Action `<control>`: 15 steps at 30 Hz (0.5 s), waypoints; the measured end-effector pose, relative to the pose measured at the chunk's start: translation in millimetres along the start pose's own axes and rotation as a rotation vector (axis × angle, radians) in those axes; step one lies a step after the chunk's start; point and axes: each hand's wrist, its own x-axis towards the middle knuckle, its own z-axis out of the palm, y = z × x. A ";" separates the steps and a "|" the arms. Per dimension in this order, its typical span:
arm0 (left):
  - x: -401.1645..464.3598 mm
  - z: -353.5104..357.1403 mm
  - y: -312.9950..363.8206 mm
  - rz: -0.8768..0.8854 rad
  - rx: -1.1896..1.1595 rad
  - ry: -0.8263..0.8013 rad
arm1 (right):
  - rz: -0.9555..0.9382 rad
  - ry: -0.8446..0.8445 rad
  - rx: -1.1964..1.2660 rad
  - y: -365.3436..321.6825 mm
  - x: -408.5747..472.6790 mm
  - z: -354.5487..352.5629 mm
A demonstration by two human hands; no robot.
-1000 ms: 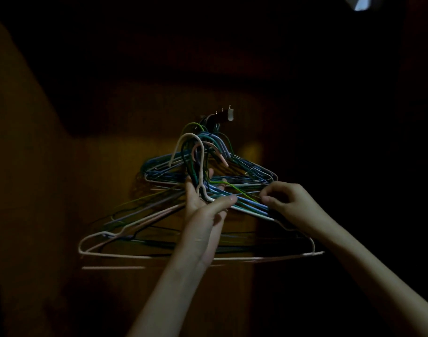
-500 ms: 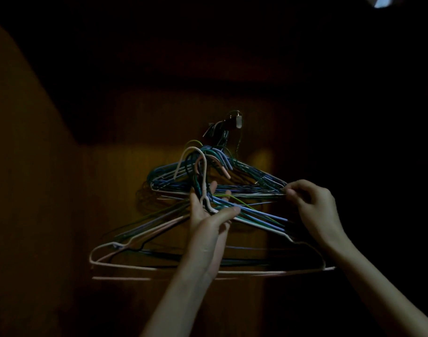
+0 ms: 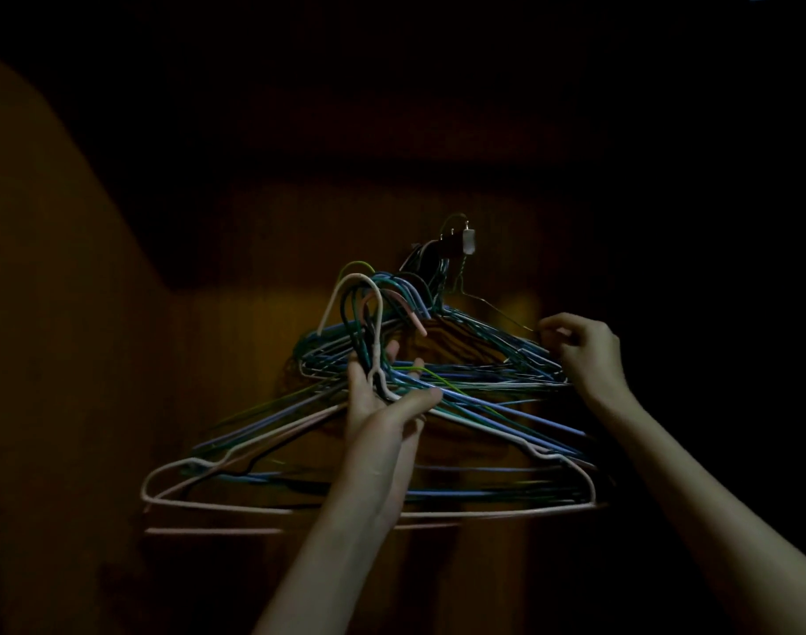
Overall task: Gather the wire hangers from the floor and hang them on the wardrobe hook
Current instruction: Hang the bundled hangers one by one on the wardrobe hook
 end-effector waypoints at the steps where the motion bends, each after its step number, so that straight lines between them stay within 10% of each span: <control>1: 2.7 0.0 0.2 0.000 -0.022 0.008 | -0.006 -0.021 -0.014 3.2 5.7 6.3; 15: 26.2 2.0 0.5 0.069 -0.021 0.006 | 0.046 -0.165 -0.095 37.9 39.4 52.5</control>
